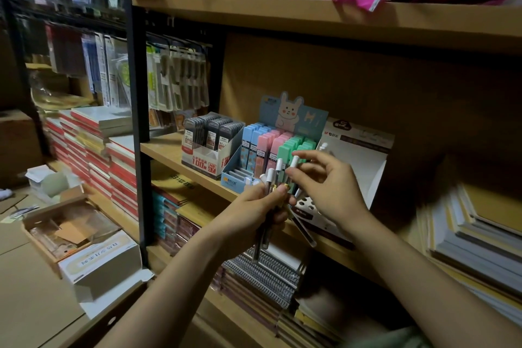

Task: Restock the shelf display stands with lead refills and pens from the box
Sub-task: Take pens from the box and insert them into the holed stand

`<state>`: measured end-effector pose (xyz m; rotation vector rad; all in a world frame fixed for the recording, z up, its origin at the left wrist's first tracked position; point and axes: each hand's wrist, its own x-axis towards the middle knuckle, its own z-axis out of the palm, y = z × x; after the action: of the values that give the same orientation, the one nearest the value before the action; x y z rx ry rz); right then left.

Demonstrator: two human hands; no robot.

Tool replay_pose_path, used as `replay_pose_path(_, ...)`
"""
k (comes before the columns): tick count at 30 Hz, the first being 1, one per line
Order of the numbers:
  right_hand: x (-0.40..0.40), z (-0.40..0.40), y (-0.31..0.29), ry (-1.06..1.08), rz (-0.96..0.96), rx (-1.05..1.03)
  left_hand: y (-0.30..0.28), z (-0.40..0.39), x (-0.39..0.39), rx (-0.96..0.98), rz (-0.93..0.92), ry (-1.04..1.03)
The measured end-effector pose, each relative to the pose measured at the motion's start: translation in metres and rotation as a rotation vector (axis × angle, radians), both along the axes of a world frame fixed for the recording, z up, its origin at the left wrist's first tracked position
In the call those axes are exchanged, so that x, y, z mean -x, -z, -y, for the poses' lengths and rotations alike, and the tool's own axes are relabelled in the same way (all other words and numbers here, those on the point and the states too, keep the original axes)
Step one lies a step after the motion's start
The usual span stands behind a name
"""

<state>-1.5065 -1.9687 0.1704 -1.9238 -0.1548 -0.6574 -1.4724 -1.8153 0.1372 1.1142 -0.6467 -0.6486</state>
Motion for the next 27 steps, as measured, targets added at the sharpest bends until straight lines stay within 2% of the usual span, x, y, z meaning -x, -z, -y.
replay_pose_path(3, 0.0, 0.006, -0.015, -0.054, 0.018, -0.278, 0.004, -0.004, -0.007, 0.068, -0.185, -0.067)
replay_pose_path(5, 0.002, 0.021, -0.028, 0.015, 0.154, -0.329, 0.008, -0.007, -0.012, 0.088, -0.224, -0.13)
replay_pose_path(8, 0.006, 0.042, -0.033, 0.225, 0.384, -0.077, 0.013, -0.007, -0.014, -0.071, -0.074, -0.219)
replay_pose_path(10, 0.006, 0.047, -0.024, 0.291, 0.407, 0.07, 0.014, -0.003, -0.014, -0.12, -0.016, -0.243)
replay_pose_path(13, -0.001, 0.045, -0.012, 0.289, 0.4, 0.163, 0.012, 0.001, -0.012, -0.135, 0.006, -0.225)
replay_pose_path(17, -0.006, 0.046, -0.006, 0.28, 0.359, 0.223, 0.012, 0.0, -0.01, -0.143, -0.022, -0.186)
replay_pose_path(22, -0.004, 0.05, -0.006, 0.254, 0.336, 0.187, 0.011, -0.003, -0.01, -0.134, -0.045, -0.169)
replay_pose_path(27, -0.01, 0.048, -0.004, 0.301, 0.364, 0.201, 0.011, -0.001, -0.01, -0.181, 0.098, -0.197)
